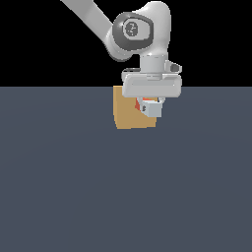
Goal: Insert the peg into the horizontal hole in a box.
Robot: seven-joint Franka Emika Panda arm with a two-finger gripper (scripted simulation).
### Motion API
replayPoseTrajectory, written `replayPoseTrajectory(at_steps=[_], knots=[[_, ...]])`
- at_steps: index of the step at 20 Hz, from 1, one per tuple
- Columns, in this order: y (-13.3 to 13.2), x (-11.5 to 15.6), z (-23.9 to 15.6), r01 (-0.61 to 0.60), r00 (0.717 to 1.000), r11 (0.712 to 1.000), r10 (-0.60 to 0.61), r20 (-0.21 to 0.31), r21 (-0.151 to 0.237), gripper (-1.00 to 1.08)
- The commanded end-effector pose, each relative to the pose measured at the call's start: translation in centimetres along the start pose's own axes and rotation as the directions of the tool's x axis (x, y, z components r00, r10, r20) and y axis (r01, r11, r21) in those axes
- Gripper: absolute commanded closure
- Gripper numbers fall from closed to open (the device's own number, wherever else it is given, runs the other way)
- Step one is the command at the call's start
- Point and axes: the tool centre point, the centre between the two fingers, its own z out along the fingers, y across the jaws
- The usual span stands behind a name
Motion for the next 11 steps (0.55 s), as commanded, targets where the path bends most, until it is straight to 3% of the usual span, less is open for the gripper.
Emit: replayPoseTrajectory(at_steps=[1, 6, 11], knots=[[0.1, 2.3, -0.3, 0.003, 1.0, 1.0, -0.003, -0.001, -0.005, 1.08], [0.1, 6.0, -0.4, 0.003, 1.0, 1.0, -0.003, -0.001, -0.007, 1.08], [0.1, 7.3, -0.5, 0.003, 1.0, 1.0, -0.003, -0.001, -0.008, 1.08]])
